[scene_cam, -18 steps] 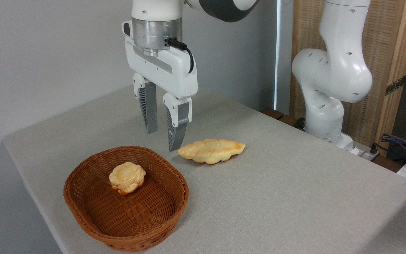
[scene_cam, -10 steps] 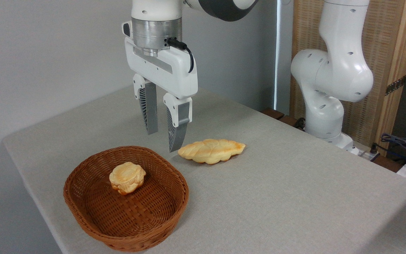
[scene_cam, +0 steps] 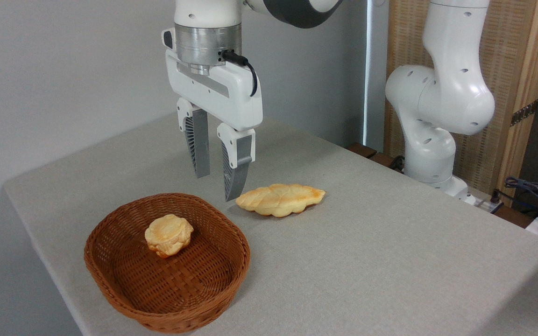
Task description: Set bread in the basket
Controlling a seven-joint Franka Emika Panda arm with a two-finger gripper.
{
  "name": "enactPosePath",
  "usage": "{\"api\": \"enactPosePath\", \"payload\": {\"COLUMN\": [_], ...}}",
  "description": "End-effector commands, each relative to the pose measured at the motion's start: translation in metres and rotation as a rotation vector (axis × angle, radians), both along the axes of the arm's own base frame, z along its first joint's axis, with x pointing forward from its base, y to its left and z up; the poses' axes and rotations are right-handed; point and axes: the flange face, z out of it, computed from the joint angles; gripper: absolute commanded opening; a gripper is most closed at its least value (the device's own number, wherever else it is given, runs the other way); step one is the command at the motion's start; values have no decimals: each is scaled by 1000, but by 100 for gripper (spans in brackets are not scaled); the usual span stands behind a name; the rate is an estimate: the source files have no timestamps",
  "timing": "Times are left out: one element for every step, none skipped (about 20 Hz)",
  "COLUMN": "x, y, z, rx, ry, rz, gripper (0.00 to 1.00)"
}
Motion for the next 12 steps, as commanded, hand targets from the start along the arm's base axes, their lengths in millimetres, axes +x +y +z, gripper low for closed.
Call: {"api": "enactPosePath", "payload": {"x": [-11,-19,-26,-32,-38,-45,-54,-63,-72,-82,-90,-95], "y": [-7,-10,-13,-13,-16,-22,-28,-30,-33,-34,-33,-31], "z": [-4,-6,-11,-16,-20,-28,-34,-42,-48,-56,-63,-68], "rx": [-2,-3,-2,-3,-2,-2,0,2,2,4,6,4], "ry": [49,54,65,74,83,98,109,126,137,150,160,166], "rz": [-2,-11,-22,-26,-35,-51,-68,-76,-88,-95,-97,-97], "gripper": [100,100,100,100,100,100,100,100,100,100,100,100]}}
